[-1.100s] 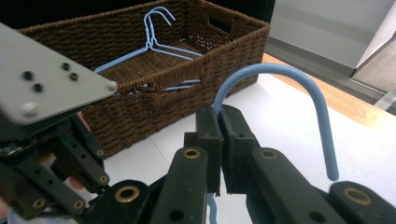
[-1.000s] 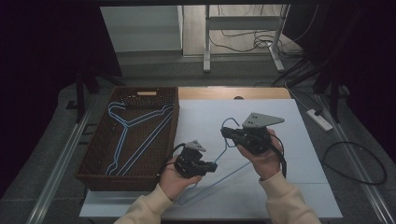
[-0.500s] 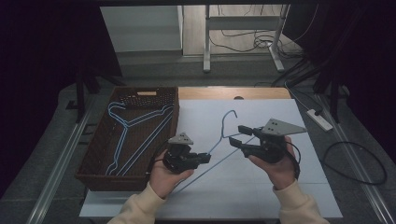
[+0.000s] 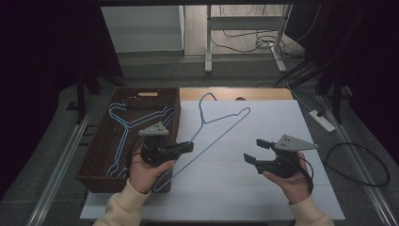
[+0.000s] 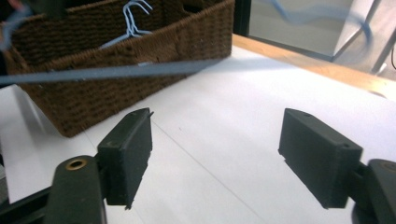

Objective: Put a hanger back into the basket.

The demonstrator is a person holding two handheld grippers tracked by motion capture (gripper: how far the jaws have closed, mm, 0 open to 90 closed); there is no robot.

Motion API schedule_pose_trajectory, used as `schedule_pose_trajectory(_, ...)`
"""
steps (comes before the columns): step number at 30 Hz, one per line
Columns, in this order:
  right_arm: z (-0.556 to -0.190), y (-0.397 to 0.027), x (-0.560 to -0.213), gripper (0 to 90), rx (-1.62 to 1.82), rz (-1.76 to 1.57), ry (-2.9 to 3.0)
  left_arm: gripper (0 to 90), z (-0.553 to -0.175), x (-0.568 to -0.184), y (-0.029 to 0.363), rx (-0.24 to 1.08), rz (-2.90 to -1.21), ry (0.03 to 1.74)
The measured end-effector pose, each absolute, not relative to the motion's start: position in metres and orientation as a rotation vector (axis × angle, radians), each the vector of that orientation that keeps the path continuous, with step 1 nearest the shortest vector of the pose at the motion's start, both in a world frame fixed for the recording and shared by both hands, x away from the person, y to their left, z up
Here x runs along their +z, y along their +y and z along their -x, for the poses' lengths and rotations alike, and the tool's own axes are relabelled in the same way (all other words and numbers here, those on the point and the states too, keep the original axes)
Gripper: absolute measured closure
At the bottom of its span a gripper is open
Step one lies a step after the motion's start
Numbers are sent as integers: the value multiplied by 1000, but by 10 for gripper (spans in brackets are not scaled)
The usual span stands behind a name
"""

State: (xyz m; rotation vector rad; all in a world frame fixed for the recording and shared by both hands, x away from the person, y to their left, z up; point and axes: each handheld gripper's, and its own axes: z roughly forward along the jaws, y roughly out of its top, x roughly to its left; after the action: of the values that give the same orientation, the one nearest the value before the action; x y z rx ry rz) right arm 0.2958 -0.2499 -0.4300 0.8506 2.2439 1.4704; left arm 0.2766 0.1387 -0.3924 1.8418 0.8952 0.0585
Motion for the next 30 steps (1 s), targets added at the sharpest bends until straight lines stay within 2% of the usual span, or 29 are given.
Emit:
schedule_pose_trajectory(9, -295, -270, -454, 232, 1424, -934, 2260, 861, -271, -380, 174, 116, -1784, 913)
schedule_pose_trajectory(30, -300, -277, -468, 232, 1336, -970, 2280, 861, -269, -385, 274, 236, -1689, 1042)
